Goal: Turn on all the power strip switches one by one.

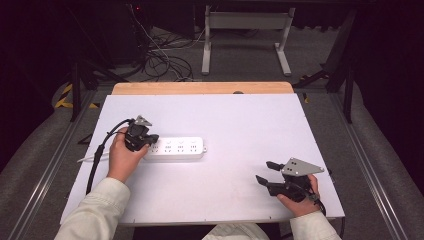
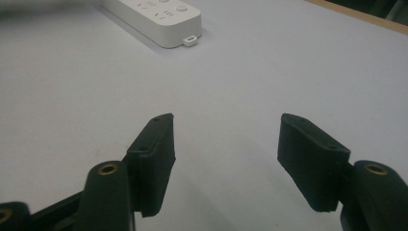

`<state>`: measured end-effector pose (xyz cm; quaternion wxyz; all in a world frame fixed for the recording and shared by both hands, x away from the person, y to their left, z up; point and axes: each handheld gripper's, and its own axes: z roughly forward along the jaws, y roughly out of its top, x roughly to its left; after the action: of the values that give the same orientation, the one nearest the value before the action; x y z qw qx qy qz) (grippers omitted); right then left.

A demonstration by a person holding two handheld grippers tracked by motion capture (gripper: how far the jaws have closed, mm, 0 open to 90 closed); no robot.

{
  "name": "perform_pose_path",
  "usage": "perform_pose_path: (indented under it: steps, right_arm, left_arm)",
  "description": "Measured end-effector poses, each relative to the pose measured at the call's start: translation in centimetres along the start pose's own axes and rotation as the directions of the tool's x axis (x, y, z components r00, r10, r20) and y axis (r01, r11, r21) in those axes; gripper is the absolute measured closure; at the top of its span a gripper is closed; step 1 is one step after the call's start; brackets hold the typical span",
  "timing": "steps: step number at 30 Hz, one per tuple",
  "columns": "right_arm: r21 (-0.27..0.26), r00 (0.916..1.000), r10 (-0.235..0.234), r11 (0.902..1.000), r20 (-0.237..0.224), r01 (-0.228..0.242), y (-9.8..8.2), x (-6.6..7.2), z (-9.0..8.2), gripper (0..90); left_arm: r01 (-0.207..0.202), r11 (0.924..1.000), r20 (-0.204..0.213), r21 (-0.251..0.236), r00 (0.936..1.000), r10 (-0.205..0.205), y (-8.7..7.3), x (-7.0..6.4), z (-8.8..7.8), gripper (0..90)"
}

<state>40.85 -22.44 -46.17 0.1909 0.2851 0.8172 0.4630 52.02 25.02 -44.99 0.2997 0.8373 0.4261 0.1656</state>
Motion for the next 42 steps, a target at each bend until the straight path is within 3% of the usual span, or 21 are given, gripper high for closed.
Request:
perform_pose_path:
  steps: [7, 13, 24, 29, 36, 38, 42]
  right_arm:
    - [0.004, 1.0, -0.002, 1.0, 0.001, 0.002, 0.0, 0.0, 0.0, 38.4]
    - [0.006, 1.0, -0.003, 1.0, -0.002, 0.003, 0.0, 0.1, 0.0, 38.5]
    - [0.009, 1.0, -0.004, 1.0, -0.003, 0.004, -0.1, 0.1, 0.0, 38.6]
    - [0.009, 1.0, -0.003, 1.0, -0.004, 0.003, -0.1, 0.1, 0.1, 38.6]
    - [0.009, 1.0, -0.002, 1.0, -0.003, 0.002, -0.1, 0.1, 0.1, 38.6]
    - [0.009, 1.0, -0.001, 1.0, -0.003, 0.001, -0.1, 0.1, 0.1, 38.6]
    - [0.011, 1.0, 0.002, 0.9999, -0.001, -0.002, -0.1, 0.1, 0.1, 38.6]
  left_arm:
    - [0.013, 0.9999, 0.022, -0.001, 0.9997, -0.013, -0.1, 0.3, 0.0, 89.9]
    - [-0.01, 0.9999, -0.005, 0.003, 0.9999, 0.01, 0.0, -0.3, 0.1, 89.9]
    - [0.011, 0.9999, 0.002, 0.004, 0.9999, -0.011, 0.0, -0.1, 0.1, 90.0]
    - [0.002, 0.9999, -0.012, 0.012, 0.9999, -0.001, 0.0, -0.2, 0.2, 90.0]
    - [0.031, 0.9992, 0.015, 0.024, 0.9994, -0.032, 0.1, 0.1, 0.2, 90.0]
    - [0.028, 0.9994, 0.011, 0.021, 0.9995, -0.029, 0.1, 0.1, 0.2, 90.0]
    - [0.036, 0.9993, 0.042, -0.003, 0.9984, -0.036, 0.0, 0.8, 0.0, 90.0]
